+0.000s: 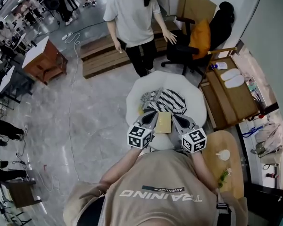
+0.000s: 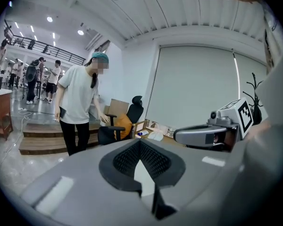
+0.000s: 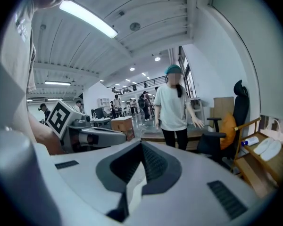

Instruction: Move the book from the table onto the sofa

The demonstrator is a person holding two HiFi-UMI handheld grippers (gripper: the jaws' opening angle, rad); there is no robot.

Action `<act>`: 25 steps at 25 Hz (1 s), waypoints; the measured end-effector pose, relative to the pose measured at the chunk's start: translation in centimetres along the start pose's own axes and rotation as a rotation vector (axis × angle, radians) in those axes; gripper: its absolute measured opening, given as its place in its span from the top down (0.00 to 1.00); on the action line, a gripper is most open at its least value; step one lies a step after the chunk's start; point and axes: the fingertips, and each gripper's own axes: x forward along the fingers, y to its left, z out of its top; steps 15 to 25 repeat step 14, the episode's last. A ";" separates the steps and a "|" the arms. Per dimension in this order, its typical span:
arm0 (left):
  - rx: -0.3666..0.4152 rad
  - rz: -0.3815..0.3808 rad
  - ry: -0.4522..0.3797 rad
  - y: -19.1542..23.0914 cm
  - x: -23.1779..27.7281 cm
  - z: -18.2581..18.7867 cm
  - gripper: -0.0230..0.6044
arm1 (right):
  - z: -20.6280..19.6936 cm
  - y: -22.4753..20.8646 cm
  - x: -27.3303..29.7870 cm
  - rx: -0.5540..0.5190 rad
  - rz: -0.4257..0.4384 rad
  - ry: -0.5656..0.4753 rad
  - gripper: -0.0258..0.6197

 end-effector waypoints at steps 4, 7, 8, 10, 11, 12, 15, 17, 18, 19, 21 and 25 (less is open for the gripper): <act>0.009 -0.005 -0.008 0.1 0.3 0.4 0.95 | 0.8 0.0 0.2 -0.012 0.010 -0.014 0.95; 0.008 -0.001 -0.015 0.5 0.3 0.7 0.95 | 1.1 0.0 0.5 -0.019 0.025 -0.013 0.95; 0.008 0.003 -0.019 0.6 0.3 0.9 0.95 | 1.1 0.0 0.6 -0.021 0.030 -0.011 0.95; 0.009 0.009 -0.024 0.7 0.2 1.1 0.95 | 1.2 0.1 0.9 -0.027 0.039 -0.009 0.95; 0.010 0.011 -0.027 0.8 0.2 1.1 0.95 | 1.2 0.2 1.0 -0.030 0.043 -0.010 0.95; 0.012 0.011 -0.028 0.8 0.2 1.1 0.95 | 1.3 0.1 1.0 -0.034 0.045 -0.010 0.95; 0.017 0.011 -0.031 0.8 0.4 1.3 0.95 | 1.4 0.1 1.2 -0.042 0.050 -0.013 0.95; 0.017 0.011 -0.031 0.8 0.4 1.3 0.95 | 1.4 0.1 1.2 -0.042 0.050 -0.013 0.95; 0.017 0.011 -0.031 0.8 0.4 1.3 0.95 | 1.4 0.1 1.2 -0.042 0.050 -0.013 0.95; 0.017 0.011 -0.031 0.8 0.4 1.3 0.95 | 1.4 0.1 1.2 -0.042 0.050 -0.013 0.95; 0.017 0.011 -0.031 0.8 0.4 1.3 0.95 | 1.4 0.1 1.2 -0.042 0.050 -0.013 0.95; 0.017 0.011 -0.031 0.8 0.4 1.3 0.95 | 1.4 0.1 1.2 -0.042 0.050 -0.013 0.95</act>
